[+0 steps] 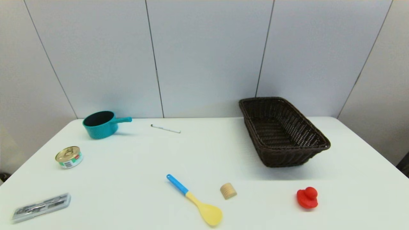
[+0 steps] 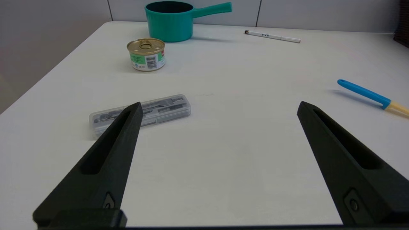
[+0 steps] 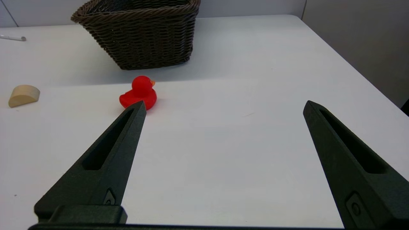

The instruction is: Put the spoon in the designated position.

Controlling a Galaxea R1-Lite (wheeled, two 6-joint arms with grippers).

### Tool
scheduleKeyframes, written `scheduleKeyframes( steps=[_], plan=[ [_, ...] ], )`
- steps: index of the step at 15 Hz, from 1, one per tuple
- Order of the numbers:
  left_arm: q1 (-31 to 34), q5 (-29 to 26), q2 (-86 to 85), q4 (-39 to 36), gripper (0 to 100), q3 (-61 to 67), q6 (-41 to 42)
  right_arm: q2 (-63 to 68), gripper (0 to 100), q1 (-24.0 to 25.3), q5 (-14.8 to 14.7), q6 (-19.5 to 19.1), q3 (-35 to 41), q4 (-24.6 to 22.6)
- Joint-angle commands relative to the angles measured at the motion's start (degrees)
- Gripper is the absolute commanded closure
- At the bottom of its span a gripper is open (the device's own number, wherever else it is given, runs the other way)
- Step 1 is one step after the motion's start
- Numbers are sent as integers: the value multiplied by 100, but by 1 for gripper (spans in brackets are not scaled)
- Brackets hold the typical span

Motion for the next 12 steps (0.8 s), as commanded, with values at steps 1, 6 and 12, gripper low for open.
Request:
scheduleKeyframes(
  steps=[1,6,12],
  plan=[
    [1,1,7,-2,0,9,-6,1336,0,244,155,-200,-1027,-147],
    [1,1,7,-2,0,9,3,3410,0,2029,164,-437,-3004,-15],
    [1,1,7,-2,0,9,-6,6135,0,4753,173,-288,-4226,-279]
  ],
)
